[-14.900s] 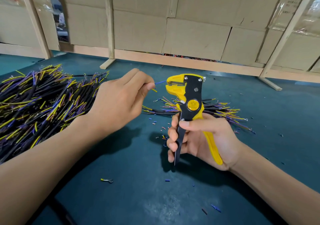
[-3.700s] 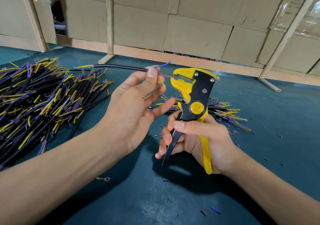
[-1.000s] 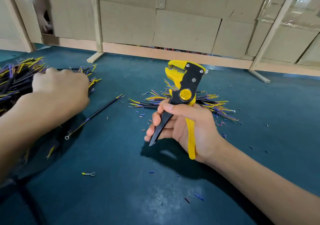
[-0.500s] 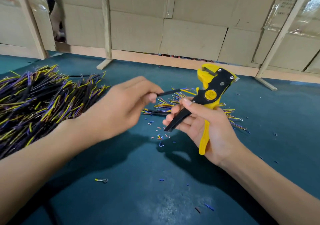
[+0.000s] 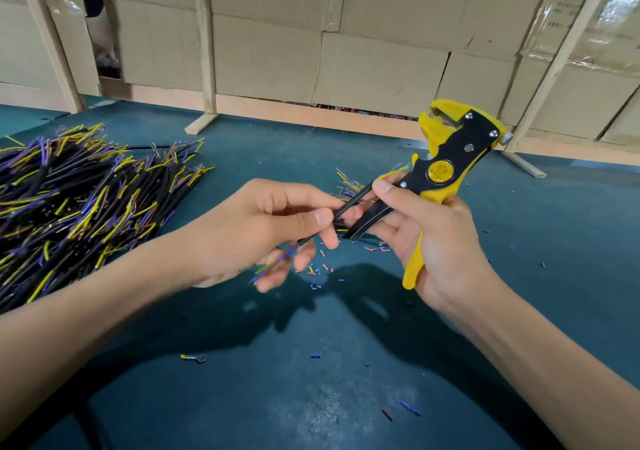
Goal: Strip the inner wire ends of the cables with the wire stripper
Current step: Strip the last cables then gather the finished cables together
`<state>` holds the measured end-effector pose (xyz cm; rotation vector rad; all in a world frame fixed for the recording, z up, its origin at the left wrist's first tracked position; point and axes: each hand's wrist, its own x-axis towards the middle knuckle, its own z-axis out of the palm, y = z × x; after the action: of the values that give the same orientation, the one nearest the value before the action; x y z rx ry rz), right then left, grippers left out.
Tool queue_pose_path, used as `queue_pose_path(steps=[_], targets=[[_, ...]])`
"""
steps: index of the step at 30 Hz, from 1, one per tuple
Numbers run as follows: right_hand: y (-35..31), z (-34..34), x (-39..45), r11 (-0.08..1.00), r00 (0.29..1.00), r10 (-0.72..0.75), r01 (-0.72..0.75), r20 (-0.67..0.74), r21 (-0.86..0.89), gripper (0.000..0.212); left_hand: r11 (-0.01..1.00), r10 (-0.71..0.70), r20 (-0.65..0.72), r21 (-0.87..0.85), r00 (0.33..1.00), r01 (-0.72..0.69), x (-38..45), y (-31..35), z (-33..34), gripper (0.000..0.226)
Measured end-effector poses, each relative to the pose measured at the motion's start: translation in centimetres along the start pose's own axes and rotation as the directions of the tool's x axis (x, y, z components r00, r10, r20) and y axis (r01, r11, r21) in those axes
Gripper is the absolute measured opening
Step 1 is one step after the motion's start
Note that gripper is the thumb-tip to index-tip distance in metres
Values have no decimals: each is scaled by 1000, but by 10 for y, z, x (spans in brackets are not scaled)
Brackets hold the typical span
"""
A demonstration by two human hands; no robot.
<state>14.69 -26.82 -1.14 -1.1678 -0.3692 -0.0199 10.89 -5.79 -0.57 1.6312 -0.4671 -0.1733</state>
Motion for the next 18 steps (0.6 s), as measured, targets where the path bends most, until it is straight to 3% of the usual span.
queue_pose_path(steps=[4, 9, 12, 18], targets=[[-6, -3, 4, 1000, 997, -28, 28, -76, -8, 11, 976, -183, 226, -72, 957, 203, -2, 4, -5, 28], [-6, -6, 7, 1000, 992, -32, 31, -123, -6, 14, 952, -185, 304, -179, 934, 247, -3, 7, -7, 20], [-3, -6, 5, 999, 992, -30, 26, -122, -40, 27, 938, -155, 231, -272, 961, 217, 0, 8, -5, 15], [2, 7, -7, 995, 984, 96, -92, 148, -33, 6, 920, -37, -61, -392, 997, 10, 5, 8, -2, 20]])
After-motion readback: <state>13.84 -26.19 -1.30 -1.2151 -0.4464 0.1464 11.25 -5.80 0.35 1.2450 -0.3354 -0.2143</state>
